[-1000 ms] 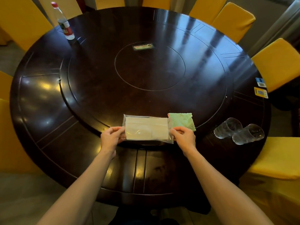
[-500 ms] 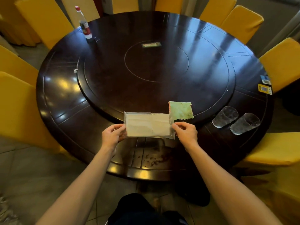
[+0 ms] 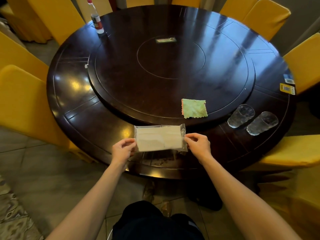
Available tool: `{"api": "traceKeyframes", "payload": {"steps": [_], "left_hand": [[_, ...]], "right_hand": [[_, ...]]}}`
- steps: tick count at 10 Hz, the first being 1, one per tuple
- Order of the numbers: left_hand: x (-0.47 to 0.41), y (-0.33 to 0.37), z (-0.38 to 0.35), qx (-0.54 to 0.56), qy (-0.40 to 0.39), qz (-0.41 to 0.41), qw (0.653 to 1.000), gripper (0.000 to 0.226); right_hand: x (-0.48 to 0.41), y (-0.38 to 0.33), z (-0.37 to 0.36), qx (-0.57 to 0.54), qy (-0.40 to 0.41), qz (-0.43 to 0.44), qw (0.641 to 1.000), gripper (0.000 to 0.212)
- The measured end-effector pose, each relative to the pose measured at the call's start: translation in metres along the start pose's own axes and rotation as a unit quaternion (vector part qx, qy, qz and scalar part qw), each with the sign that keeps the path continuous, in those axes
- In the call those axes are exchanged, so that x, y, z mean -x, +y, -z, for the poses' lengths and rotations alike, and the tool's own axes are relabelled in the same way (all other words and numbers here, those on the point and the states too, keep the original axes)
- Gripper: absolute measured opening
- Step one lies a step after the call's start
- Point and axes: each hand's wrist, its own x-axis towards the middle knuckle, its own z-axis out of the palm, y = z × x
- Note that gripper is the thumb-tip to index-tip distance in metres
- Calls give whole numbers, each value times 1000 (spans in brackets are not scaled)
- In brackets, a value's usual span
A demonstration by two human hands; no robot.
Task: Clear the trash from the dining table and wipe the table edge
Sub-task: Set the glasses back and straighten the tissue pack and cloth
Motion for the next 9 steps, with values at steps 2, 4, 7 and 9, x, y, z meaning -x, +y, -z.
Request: {"api": "traceKeyframes", "payload": {"steps": [2,4,7,9], "left_hand": [[-22,-11,6,-94,-19,20,995,19],[-46,-10,5,-214,-41,36,975,25],[-64,1,6,-315,-82,45,945,32],[-66,8,12,-365,-93,36,926,38]], "right_hand": [[-3,8,-13,55,-27,-53,997,13],[-18,12,-30,103,-49,-80,990,15],[-29,16,-48,143,-68,-88,984,23],[-29,19,-48,144,-63,-106,982,30]]}}
